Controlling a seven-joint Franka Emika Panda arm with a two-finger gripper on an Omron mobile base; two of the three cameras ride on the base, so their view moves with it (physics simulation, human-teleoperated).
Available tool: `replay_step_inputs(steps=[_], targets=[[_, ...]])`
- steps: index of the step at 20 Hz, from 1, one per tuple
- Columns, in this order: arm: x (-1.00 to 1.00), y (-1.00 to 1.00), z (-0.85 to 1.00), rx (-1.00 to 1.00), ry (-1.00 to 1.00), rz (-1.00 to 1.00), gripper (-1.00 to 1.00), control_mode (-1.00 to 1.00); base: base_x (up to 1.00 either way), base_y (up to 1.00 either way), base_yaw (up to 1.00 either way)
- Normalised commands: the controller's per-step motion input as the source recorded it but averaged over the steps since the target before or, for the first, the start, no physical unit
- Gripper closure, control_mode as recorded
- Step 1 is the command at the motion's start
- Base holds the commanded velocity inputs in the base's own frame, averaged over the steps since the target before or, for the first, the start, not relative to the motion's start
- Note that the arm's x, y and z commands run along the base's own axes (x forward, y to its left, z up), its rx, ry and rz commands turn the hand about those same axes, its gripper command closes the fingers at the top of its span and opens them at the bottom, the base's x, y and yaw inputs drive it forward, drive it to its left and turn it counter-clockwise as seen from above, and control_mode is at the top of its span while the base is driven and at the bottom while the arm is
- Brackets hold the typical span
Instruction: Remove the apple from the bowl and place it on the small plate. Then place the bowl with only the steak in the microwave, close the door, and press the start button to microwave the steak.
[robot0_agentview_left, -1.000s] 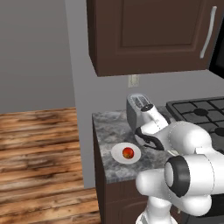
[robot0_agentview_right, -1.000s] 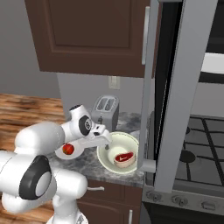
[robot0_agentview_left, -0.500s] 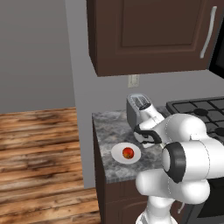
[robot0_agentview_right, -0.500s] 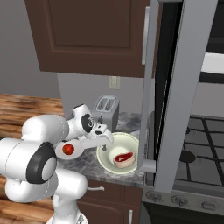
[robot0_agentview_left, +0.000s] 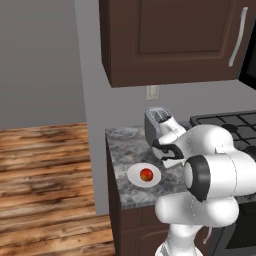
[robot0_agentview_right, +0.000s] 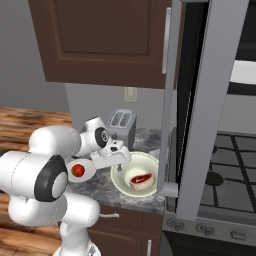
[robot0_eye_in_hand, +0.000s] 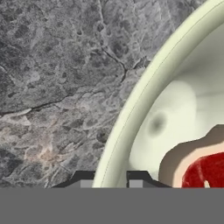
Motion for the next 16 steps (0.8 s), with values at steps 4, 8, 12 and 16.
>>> replay_step_inputs(steps=[4, 8, 12, 16], targets=[[-0.39, 0.00, 0.00, 0.00, -0.02, -0.06, 1.00, -1.00, 0.00, 0.00, 0.00], [-0.51, -0.05, 0.12, 0.00, -0.01, -0.03, 1.00, -1.00, 0.00, 0.00, 0.00], [-0.73, -0.05, 0.38, -0.01, -0.12, 0.00, 1.00, -1.00, 0.00, 0.00, 0.00], [-0.57, -0.03, 0.51, -0.05, -0.12, 0.00, 1.00, -1.00, 0.00, 0.00, 0.00]])
